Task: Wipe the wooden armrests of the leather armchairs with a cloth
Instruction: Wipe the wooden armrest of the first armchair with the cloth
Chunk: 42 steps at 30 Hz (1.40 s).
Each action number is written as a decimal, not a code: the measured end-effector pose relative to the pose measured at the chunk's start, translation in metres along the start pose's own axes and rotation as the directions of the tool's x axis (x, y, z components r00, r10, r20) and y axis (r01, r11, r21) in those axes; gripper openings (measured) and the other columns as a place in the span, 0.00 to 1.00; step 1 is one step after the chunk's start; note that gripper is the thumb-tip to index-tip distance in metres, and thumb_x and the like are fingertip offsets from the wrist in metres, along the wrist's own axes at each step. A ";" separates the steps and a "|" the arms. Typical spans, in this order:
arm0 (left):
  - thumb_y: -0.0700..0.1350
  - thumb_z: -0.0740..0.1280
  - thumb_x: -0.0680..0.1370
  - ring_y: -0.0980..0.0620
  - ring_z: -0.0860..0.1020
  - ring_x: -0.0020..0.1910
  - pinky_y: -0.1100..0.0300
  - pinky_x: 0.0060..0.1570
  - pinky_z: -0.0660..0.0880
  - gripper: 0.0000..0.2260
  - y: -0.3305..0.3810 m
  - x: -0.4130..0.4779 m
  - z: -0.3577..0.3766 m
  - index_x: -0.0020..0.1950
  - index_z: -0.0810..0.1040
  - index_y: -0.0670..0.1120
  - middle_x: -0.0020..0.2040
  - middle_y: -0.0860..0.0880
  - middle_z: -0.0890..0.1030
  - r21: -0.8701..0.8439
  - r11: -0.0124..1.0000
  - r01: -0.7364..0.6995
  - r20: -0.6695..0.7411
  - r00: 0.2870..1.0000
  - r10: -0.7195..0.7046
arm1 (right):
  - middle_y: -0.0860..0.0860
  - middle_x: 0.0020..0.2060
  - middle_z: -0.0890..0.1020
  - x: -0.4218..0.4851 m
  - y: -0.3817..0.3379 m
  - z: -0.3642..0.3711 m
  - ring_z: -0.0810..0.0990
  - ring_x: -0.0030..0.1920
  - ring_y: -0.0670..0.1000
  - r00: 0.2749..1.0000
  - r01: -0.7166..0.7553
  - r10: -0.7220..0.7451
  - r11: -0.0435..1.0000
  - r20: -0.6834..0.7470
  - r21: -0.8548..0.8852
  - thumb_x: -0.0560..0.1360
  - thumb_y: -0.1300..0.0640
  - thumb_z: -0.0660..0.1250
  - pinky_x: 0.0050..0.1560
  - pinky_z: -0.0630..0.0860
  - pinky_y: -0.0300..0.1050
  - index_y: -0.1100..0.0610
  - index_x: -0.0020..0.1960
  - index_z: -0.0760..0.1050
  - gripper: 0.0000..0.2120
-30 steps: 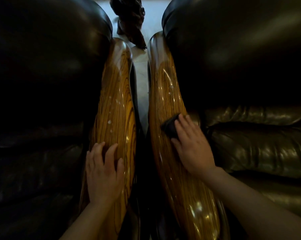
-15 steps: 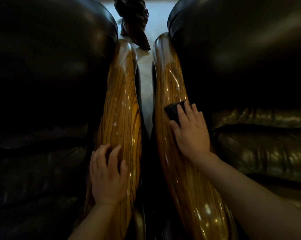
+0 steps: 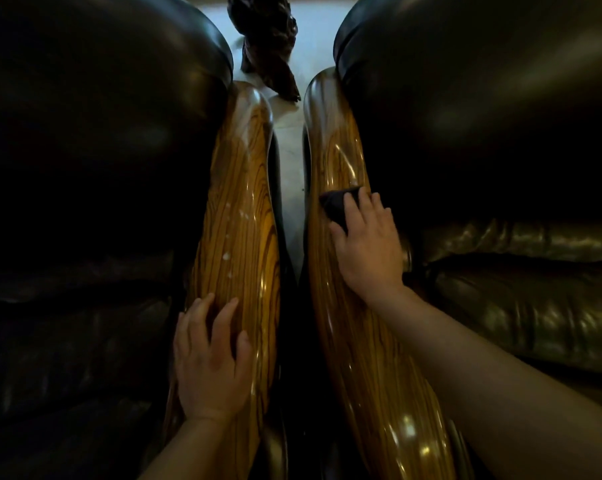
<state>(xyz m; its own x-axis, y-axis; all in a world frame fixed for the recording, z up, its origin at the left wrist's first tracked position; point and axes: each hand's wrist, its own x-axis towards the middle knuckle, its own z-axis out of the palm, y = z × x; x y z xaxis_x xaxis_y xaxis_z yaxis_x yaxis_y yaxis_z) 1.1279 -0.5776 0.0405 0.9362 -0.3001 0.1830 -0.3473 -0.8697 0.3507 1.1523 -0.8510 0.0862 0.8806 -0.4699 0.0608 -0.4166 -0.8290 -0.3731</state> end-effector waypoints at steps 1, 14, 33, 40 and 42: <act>0.54 0.56 0.78 0.42 0.61 0.75 0.39 0.73 0.60 0.22 0.001 0.000 0.000 0.71 0.68 0.50 0.73 0.44 0.66 -0.001 1.000 0.004 0.001 1.000 -0.004 | 0.53 0.80 0.57 -0.011 0.001 0.001 0.50 0.80 0.54 0.998 0.069 -0.069 0.998 0.010 0.001 0.82 0.44 0.53 0.78 0.50 0.55 0.52 0.78 0.57 0.27; 0.53 0.56 0.77 0.40 0.63 0.74 0.39 0.74 0.58 0.22 0.001 0.000 0.000 0.70 0.69 0.49 0.73 0.43 0.66 0.009 1.000 -0.005 -0.009 1.000 0.005 | 0.51 0.79 0.59 -0.027 0.018 -0.005 0.51 0.80 0.54 0.891 0.438 -0.428 0.898 0.147 -0.035 0.81 0.45 0.57 0.78 0.53 0.57 0.46 0.76 0.63 0.24; 0.53 0.57 0.77 0.40 0.63 0.74 0.39 0.73 0.59 0.23 0.001 0.001 0.000 0.71 0.69 0.50 0.73 0.43 0.66 0.009 1.000 0.011 -0.002 1.000 -0.011 | 0.51 0.78 0.62 0.004 0.025 -0.015 0.55 0.79 0.54 0.860 0.486 -0.486 0.873 0.155 0.042 0.81 0.44 0.56 0.77 0.53 0.56 0.47 0.74 0.66 0.23; 0.54 0.57 0.77 0.41 0.63 0.73 0.41 0.72 0.58 0.23 0.000 0.001 0.001 0.71 0.69 0.51 0.73 0.44 0.66 -0.007 1.000 0.014 -0.001 1.000 -0.014 | 0.51 0.56 0.80 0.037 0.015 -0.059 0.81 0.54 0.52 0.958 -0.042 -0.168 0.718 0.232 0.695 0.80 0.51 0.60 0.54 0.79 0.52 0.51 0.64 0.75 0.14; 0.54 0.57 0.76 0.41 0.62 0.74 0.42 0.72 0.57 0.23 0.000 0.002 0.001 0.71 0.70 0.50 0.73 0.44 0.66 -0.013 1.000 0.007 -0.004 1.000 -0.007 | 0.53 0.57 0.78 0.054 0.019 -0.065 0.79 0.56 0.56 0.934 -0.211 -0.078 0.666 0.348 0.715 0.79 0.51 0.63 0.55 0.78 0.52 0.52 0.61 0.77 0.13</act>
<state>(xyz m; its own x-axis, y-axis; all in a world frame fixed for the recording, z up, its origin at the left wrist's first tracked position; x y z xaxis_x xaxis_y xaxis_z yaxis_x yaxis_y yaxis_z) 1.1294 -0.5784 0.0397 0.9384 -0.2923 0.1842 -0.3414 -0.8666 0.3640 1.1773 -0.9120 0.1427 0.9336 -0.2693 -0.2362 -0.3018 -0.2363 -0.9236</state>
